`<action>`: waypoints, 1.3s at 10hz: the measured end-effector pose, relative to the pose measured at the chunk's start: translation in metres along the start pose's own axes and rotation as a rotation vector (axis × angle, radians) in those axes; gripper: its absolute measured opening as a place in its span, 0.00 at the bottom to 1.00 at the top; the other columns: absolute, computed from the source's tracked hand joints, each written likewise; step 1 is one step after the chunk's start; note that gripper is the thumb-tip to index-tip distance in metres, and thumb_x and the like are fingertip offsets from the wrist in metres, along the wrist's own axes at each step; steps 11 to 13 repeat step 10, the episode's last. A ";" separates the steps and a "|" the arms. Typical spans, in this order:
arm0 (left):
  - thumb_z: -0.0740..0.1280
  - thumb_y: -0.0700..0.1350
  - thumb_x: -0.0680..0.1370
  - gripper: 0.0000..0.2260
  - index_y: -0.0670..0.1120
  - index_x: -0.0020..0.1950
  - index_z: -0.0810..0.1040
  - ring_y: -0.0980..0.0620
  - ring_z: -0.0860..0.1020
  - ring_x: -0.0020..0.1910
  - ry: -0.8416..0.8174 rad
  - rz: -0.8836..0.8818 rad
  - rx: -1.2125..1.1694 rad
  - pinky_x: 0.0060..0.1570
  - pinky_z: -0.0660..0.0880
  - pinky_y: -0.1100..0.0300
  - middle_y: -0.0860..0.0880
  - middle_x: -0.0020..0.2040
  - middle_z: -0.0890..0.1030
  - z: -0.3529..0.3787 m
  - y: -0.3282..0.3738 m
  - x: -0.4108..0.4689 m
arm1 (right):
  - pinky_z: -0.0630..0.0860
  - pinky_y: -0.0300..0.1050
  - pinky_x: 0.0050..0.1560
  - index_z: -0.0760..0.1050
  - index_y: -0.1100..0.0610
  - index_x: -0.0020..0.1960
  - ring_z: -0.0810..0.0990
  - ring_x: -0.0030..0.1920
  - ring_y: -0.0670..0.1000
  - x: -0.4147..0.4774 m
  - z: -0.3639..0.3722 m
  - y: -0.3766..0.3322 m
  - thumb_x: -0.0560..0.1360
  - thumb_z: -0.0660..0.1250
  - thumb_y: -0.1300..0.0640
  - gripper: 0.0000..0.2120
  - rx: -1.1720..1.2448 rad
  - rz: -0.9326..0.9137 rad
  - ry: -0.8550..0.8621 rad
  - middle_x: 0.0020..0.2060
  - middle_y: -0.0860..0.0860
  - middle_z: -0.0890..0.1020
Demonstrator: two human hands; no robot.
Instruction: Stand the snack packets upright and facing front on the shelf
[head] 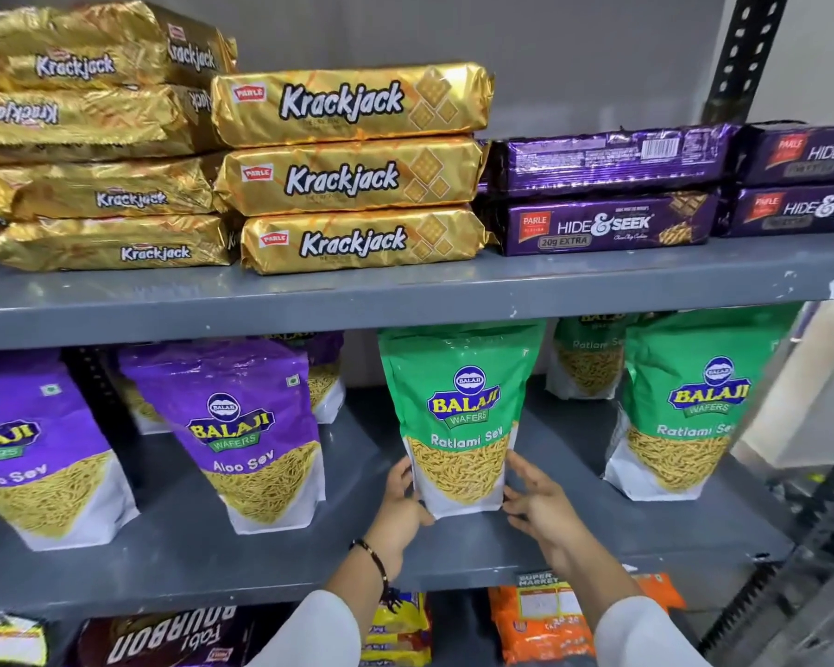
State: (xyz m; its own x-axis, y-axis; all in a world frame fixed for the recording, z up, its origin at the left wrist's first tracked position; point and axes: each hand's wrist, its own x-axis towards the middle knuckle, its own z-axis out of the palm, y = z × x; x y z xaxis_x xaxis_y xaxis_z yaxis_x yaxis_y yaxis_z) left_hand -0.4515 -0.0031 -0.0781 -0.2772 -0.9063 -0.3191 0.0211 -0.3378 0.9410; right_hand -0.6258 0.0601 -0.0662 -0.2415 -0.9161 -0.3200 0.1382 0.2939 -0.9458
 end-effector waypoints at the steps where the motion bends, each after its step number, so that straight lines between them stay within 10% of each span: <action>1: 0.57 0.21 0.68 0.37 0.45 0.73 0.54 0.44 0.64 0.71 -0.007 -0.019 0.047 0.54 0.71 0.51 0.45 0.74 0.62 -0.001 0.004 -0.001 | 0.73 0.44 0.47 0.66 0.46 0.69 0.74 0.62 0.51 -0.007 0.011 0.001 0.71 0.57 0.74 0.34 0.040 -0.010 0.033 0.66 0.47 0.74; 6: 0.56 0.22 0.69 0.40 0.51 0.74 0.49 0.47 0.61 0.72 -0.110 -0.019 0.161 0.51 0.73 0.55 0.50 0.76 0.58 -0.008 0.005 -0.009 | 0.72 0.41 0.38 0.65 0.53 0.70 0.75 0.53 0.50 -0.025 0.040 -0.005 0.72 0.60 0.74 0.31 0.166 -0.061 0.164 0.62 0.52 0.75; 13: 0.62 0.24 0.68 0.45 0.52 0.75 0.46 0.43 0.58 0.74 0.020 0.076 0.192 0.61 0.72 0.44 0.49 0.77 0.53 -0.004 0.014 -0.024 | 0.71 0.48 0.55 0.68 0.52 0.65 0.72 0.60 0.53 -0.029 0.039 -0.010 0.72 0.61 0.72 0.25 0.091 -0.133 0.220 0.60 0.48 0.73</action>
